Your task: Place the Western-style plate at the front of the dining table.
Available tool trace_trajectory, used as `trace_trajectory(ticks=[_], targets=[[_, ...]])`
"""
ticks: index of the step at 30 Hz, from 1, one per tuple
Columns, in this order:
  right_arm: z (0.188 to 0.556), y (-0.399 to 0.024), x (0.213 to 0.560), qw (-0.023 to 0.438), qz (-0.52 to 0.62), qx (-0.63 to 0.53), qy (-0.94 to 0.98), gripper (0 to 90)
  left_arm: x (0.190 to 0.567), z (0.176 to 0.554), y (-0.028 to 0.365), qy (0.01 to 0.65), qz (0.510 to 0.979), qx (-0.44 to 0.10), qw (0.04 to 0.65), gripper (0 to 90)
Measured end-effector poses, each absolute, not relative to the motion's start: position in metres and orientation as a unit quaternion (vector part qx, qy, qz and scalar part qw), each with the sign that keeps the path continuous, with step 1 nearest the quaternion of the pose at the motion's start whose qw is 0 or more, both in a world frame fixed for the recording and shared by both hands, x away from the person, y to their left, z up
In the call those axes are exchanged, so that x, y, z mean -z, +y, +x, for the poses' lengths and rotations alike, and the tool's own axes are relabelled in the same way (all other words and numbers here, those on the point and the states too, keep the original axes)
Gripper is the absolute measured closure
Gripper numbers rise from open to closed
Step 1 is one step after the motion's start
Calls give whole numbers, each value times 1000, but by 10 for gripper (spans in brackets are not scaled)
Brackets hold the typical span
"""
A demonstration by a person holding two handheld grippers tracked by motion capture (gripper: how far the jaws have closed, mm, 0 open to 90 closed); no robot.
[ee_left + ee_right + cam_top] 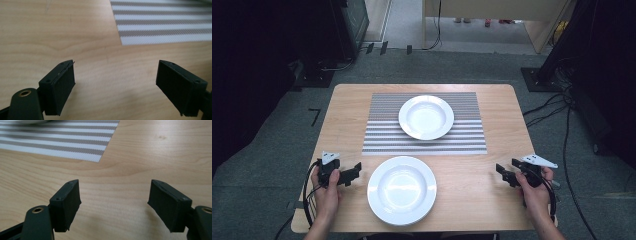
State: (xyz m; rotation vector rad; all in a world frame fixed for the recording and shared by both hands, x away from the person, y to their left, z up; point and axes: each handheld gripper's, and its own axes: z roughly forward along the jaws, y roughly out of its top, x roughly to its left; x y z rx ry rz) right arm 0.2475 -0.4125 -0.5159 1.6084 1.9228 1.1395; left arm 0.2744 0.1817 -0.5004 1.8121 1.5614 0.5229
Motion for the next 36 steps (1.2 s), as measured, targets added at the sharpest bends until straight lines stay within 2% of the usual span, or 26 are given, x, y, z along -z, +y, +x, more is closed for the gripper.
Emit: trace_trajectory(ticks=[11,20,27,31,36], targets=[[225,-412,524,209,581,-368,695,248,515,239,186,589,712,-244,294,147],[206,-409,525,237,574,-333,709,222,519,226,188,585,705,-258,307,144],[205,-409,526,242,586,-317,705,123,519,227,187,599,696,-259,301,107],[210,-409,527,243,618,-295,687,0,519,227,184,608,687,-264,298,106],[212,-406,527,252,635,-289,671,0,519,227,184,610,685,-265,297,105]])
